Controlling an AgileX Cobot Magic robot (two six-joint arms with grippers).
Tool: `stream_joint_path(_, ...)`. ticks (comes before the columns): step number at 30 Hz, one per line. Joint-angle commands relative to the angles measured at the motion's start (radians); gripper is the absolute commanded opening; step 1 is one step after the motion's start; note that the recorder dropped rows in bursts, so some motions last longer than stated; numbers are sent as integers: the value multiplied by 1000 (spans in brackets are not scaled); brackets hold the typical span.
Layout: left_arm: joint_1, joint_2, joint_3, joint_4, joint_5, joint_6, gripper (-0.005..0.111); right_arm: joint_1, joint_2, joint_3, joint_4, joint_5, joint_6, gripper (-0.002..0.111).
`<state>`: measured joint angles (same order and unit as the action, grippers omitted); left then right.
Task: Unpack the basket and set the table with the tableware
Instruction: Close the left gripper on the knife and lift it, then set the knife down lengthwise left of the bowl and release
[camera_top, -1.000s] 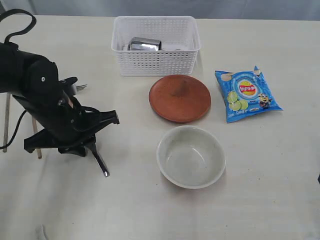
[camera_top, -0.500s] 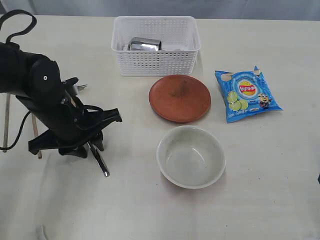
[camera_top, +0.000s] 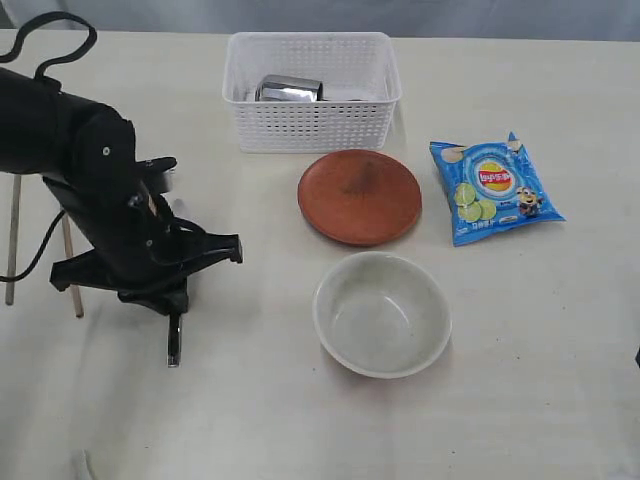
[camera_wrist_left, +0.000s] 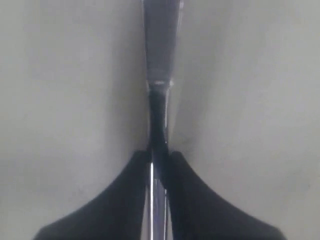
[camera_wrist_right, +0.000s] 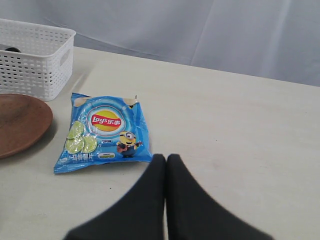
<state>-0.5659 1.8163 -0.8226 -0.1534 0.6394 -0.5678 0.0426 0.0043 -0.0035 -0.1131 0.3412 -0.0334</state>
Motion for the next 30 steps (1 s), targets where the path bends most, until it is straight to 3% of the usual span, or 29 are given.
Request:
stream_joint_path(1,-4,54,32,94,103,44,0,0,-4,4,-6,-3,1,0)
stream_joint_path(10,-4,9,45,93,225,92,0,0,-4,4,-6,-3,1,0)
stream_joint_path(19,-4,-76,79,66,160,105,0,0,-4,4,-6,-3,1,0)
stream_joint_path(26,-4,-76,79,41,84,101,27,0,-4,4,-6,-3,1,0)
stream_joint_path(30,-4,-76,79,3,54,103,30,0,-4,4,-6,-3,1,0)
